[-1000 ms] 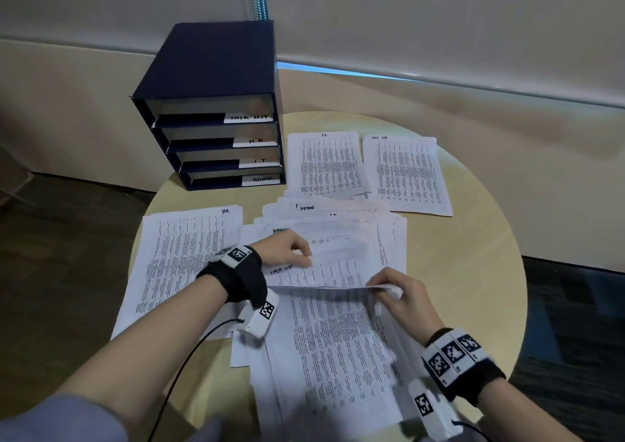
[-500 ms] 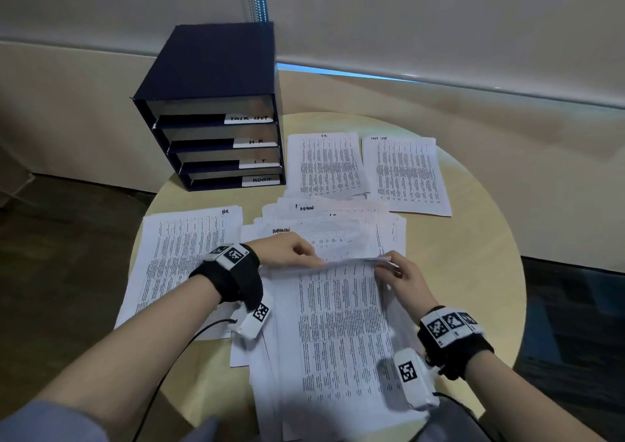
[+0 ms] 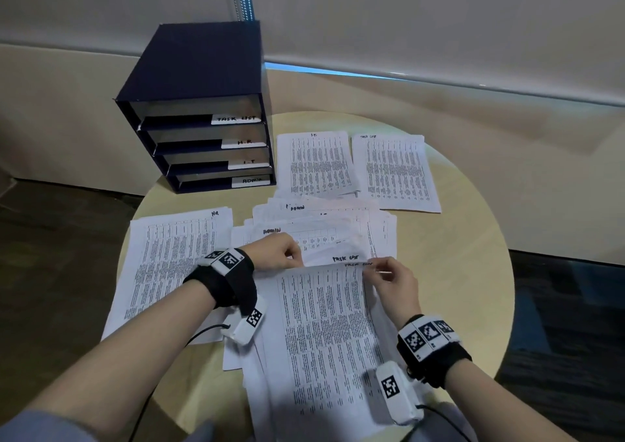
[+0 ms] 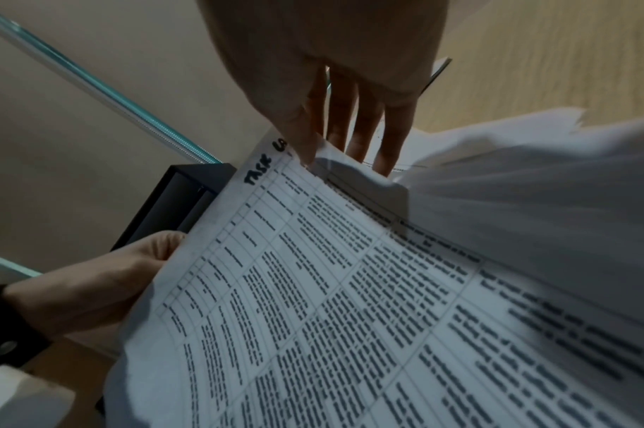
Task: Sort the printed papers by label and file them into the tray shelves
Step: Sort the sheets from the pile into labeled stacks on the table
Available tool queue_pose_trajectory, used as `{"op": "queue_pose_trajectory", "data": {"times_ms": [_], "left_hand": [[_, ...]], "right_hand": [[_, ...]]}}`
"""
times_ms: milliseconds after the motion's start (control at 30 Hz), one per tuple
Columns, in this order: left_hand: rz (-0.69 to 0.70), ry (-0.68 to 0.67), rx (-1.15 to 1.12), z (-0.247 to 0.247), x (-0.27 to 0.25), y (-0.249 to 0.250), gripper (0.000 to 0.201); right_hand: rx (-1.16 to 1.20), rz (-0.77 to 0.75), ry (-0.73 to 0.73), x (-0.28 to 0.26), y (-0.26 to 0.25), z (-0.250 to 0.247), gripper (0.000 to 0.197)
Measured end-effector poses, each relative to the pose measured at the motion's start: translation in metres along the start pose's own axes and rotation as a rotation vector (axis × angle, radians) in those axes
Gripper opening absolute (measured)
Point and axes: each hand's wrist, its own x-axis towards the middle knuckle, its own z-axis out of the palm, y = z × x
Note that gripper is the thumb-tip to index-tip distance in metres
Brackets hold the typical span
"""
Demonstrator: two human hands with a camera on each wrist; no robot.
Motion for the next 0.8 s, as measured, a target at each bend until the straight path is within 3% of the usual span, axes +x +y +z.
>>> {"op": "queue_pose_trajectory", "data": {"times_ms": [467,633,800], "left_hand": [[-0.058,-0.032,-0.192,0.003,-0.003,-0.01,0.012],[-0.043,-0.019,-0.172,0.003,-0.002,-0.011,0.013],[-0.025,-0.039,-0.169,0.001,-0.003,-0.012,0.014]], "right_hand": [[-0.102,-0.174,-0.062,-0.016,0.007,0.002,0.032],[-0.119,-0.227,-0.069,-0.015,0.012,0.004,0.033],[-0.041,-0.108,-0.135,-0.006,0.006,0.005,0.024]]}}
